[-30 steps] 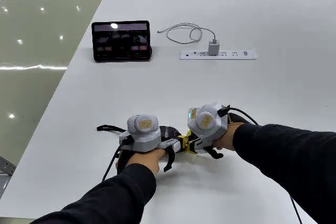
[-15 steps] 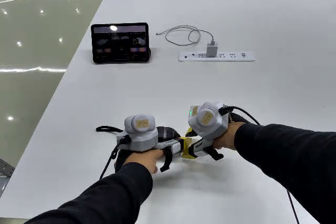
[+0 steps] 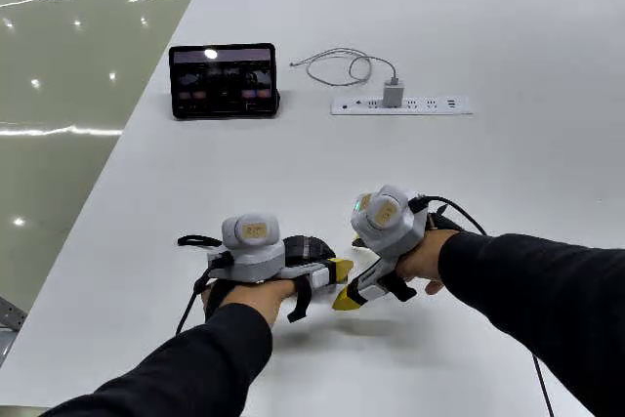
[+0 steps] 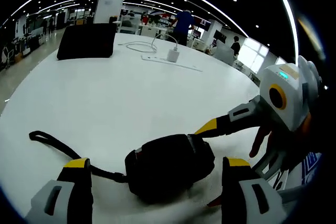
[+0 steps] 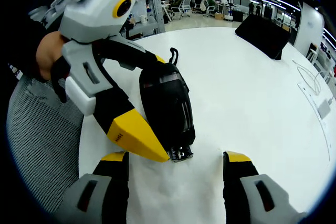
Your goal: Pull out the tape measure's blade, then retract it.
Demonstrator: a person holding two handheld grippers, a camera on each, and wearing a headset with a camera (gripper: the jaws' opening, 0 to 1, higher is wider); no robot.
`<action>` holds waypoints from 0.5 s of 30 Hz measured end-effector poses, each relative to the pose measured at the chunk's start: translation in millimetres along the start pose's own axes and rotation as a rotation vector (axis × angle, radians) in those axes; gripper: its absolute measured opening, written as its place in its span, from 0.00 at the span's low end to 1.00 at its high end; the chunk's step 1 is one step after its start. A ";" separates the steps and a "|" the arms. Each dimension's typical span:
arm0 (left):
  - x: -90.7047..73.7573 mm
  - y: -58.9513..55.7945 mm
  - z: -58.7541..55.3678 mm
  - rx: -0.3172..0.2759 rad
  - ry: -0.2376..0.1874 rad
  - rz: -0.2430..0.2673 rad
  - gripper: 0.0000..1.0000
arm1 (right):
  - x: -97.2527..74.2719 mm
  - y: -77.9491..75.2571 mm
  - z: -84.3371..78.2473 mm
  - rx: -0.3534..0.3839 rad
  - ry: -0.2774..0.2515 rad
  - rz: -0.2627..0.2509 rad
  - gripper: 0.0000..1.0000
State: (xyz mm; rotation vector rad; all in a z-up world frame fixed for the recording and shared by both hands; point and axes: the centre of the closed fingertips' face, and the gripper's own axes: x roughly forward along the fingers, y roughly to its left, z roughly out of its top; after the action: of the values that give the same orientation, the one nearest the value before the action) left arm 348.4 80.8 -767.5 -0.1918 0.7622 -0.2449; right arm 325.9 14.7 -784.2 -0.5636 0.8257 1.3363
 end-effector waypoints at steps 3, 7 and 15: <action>-4.1 2.2 -2.1 0.033 0.029 -0.034 1.00 | -3.1 -1.6 4.0 0.018 -0.028 -0.023 0.77; -11.0 6.2 3.5 0.118 0.006 -0.072 1.00 | -7.4 -2.1 11.7 0.008 -0.076 -0.054 0.88; -27.2 13.5 9.1 0.191 -0.009 -0.140 1.00 | -19.4 -6.6 10.0 0.056 -0.119 -0.101 0.99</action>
State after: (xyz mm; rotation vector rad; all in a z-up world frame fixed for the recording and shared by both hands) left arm 337.9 102.3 -746.7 -0.0651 0.7124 -0.4478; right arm 333.8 9.4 -763.5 -0.4709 0.7258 1.2384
